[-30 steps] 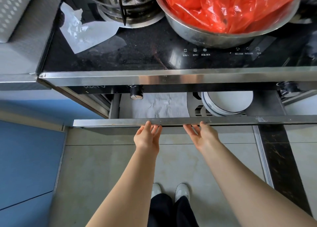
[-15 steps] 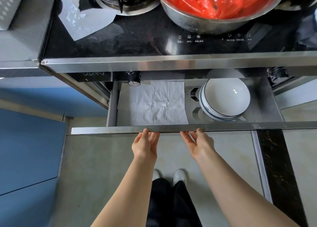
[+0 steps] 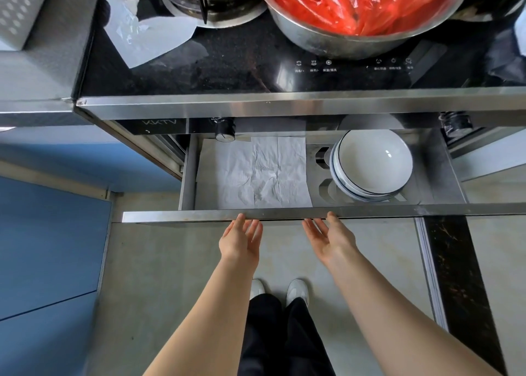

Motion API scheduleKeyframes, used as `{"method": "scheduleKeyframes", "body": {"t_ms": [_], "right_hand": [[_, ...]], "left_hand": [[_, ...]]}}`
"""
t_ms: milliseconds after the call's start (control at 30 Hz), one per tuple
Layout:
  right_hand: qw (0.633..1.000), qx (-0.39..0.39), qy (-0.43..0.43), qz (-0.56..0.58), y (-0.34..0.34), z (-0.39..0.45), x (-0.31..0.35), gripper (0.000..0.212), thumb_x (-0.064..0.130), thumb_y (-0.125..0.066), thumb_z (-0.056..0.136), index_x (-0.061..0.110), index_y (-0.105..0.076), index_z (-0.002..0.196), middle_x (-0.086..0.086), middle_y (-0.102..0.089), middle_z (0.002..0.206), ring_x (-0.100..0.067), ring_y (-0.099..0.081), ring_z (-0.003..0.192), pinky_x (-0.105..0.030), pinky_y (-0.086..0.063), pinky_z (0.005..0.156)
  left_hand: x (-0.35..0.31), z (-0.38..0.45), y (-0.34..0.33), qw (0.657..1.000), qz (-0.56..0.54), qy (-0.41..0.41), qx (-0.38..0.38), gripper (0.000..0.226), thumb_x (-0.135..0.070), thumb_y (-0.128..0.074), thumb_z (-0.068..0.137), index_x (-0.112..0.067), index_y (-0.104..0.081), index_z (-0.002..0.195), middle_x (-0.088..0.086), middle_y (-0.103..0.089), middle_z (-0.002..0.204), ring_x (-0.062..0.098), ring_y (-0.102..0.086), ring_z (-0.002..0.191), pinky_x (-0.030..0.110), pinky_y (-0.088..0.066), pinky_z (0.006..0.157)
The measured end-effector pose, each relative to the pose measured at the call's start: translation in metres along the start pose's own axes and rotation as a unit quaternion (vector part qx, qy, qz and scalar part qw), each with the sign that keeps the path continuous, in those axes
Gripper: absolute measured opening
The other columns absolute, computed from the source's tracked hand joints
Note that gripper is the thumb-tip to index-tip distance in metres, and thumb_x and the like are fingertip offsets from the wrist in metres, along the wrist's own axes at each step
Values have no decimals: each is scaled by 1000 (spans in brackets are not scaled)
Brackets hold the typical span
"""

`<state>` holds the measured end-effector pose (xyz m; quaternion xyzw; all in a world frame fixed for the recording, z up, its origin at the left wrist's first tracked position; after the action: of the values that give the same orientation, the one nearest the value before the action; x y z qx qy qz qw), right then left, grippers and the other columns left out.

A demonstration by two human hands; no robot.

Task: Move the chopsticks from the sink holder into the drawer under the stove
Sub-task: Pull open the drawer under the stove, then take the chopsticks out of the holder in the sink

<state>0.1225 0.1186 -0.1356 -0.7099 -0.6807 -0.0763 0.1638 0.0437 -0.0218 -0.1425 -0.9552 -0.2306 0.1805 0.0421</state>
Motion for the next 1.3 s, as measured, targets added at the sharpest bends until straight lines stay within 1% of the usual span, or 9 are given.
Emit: {"method": "scheduleKeyframes", "body": {"t_ms": [133, 300, 500, 633, 767, 933, 1033, 1167, 1300], "right_hand": [[997, 21, -32, -60, 2, -14, 6, 9, 8, -50, 96, 0, -51, 93, -24, -55, 123, -34, -56, 103, -44, -50, 87], [990, 49, -47, -121, -4, -52, 14, 21, 11, -49, 96, -1, -44, 113, -28, -52, 125, -38, -54, 114, -47, -47, 92], [940, 96, 60, -323, -25, -118, 17, 10, 13, -44, 97, 9, -52, 100, -19, -60, 119, -30, -59, 105, -44, -49, 95], [862, 152, 186, -445, -41, -166, 16, 10, 9, -46, 93, 9, -56, 93, -20, -63, 112, -27, -63, 99, -40, -50, 87], [753, 213, 288, -552, -49, -207, 12, 25, 19, -53, 92, 16, -55, 116, -9, -64, 112, -23, -60, 106, -46, -47, 98], [626, 307, 374, -611, -42, -248, 6, 21, 23, -53, 94, 21, -55, 115, 14, -61, 97, -6, -59, 93, -4, -39, 74], [563, 365, 386, -633, -32, -274, 2, 23, 21, -51, 95, 18, -54, 118, 10, -59, 99, -3, -57, 91, 5, -36, 68], [471, 448, 384, -656, -16, -309, -9, 24, 18, -49, 95, 19, -53, 119, 8, -61, 106, -1, -57, 99, -8, -42, 78], [373, 512, 380, -674, 1, -345, -32, 26, 16, -48, 96, 17, -53, 121, 8, -61, 107, -9, -57, 104, -31, -46, 92]], "left_hand": [[-12, -11, 5, 998, 66, 23, 5, 24, -12, -56, 99, -3, -55, 121, 14, -59, 120, 30, -63, 102, 39, -51, 92], [-41, -38, 18, 988, 151, 16, 6, 18, -13, -54, 100, -4, -56, 115, 11, -63, 114, 25, -65, 86, 38, -50, 87], [-78, -95, 22, 958, 279, -70, 10, 13, -14, -50, 99, -8, -62, 97, 7, -67, 104, 23, -66, 88, 34, -50, 80], [-96, -147, 29, 941, 296, -161, 17, 18, -15, -50, 99, -16, -63, 87, 2, -71, 95, 20, -68, 84, 29, -51, 76], [-105, -201, 41, 926, 291, -241, 14, 18, -9, -49, 96, -15, -65, 93, -1, -73, 85, 9, -69, 66, 19, -47, 58], [-102, -265, 70, 890, 291, -350, -24, 22, -7, -51, 92, -25, -65, 88, 4, -76, 84, 19, -71, 79, 33, -56, 79], [-90, -300, 95, 871, 274, -402, -70, 23, -10, -53, 93, -30, -63, 86, -6, -74, 79, 12, -71, 76, 24, -56, 75], [-62, -334, 140, 845, 255, -446, -150, 18, -20, -55, 93, -36, -62, 89, -10, -72, 85, 4, -66, 78, 6, -45, 63], [-28, -364, 192, 827, 235, -458, -224, 10, -23, -55, 95, -31, -62, 95, -10, -68, 84, 5, -62, 76, 11, -48, 66]]}}
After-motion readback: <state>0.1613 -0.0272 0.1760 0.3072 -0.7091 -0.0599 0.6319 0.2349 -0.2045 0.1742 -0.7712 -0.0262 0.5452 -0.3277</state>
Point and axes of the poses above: each hand's wrist, its own z-axis towards the middle knuckle, its own y-axis out of the back of the hand, x = y × z, the point moved 1 cm from there along z, towards the middle knuckle
